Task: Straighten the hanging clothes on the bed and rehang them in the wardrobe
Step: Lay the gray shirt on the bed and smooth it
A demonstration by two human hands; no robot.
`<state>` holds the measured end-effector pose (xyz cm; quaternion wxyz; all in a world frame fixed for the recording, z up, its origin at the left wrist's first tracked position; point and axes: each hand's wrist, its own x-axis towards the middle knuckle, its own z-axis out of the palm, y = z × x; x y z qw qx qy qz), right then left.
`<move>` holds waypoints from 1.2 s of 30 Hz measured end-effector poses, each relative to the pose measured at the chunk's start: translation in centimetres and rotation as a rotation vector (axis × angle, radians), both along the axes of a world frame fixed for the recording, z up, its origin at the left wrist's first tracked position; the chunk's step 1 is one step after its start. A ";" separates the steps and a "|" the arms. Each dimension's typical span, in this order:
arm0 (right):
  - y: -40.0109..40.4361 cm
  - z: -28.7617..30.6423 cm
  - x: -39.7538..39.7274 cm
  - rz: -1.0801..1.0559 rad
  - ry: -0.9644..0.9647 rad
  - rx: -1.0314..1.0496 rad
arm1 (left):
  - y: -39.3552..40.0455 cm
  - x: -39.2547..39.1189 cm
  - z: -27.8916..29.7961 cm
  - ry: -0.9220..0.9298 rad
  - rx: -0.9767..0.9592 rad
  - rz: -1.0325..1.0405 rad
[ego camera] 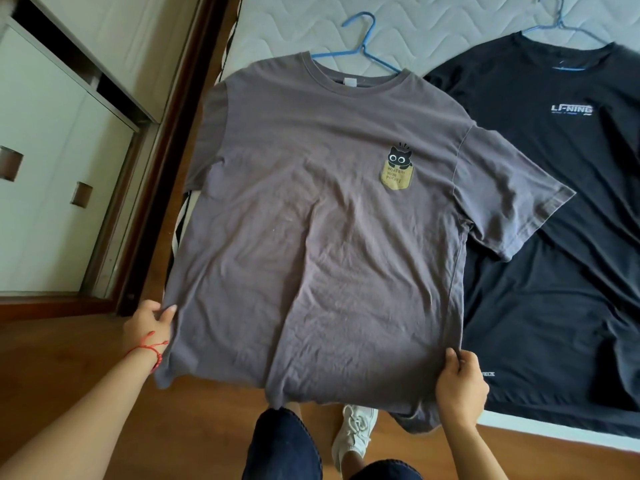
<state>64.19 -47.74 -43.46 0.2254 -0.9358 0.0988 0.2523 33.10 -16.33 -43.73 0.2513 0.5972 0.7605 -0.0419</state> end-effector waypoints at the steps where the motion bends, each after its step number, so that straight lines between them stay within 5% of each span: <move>1: -0.1 0.1 0.2 0.004 0.003 -0.016 | -0.1 -0.2 0.1 -0.007 0.007 -0.014; 11: -1.9 0.6 3.4 0.167 -0.005 -0.247 | -1.1 -2.0 0.3 -0.071 0.067 -0.055; 14: -0.5 0.7 2.7 0.171 -0.148 -0.215 | -1.6 -0.6 0.6 0.018 0.073 -0.037; 20: 7.6 1.3 -2.2 0.772 -0.430 0.039 | -3.7 6.1 0.7 0.016 0.394 -0.703; 23: 13.2 0.4 -4.6 1.094 -0.458 0.121 | -4.7 10.8 0.0 0.013 0.334 -1.015; 27: 17.5 -1.9 -4.8 1.383 -0.442 0.115 | -3.1 14.4 -1.6 0.094 0.165 -1.128; 31: 17.3 -3.5 -0.3 1.361 -0.405 -0.015 | 0.3 14.8 -2.7 0.153 0.102 -1.005; 36: 19.5 -3.3 6.8 1.070 -0.450 -0.130 | 5.1 17.4 -2.5 0.124 0.136 -0.872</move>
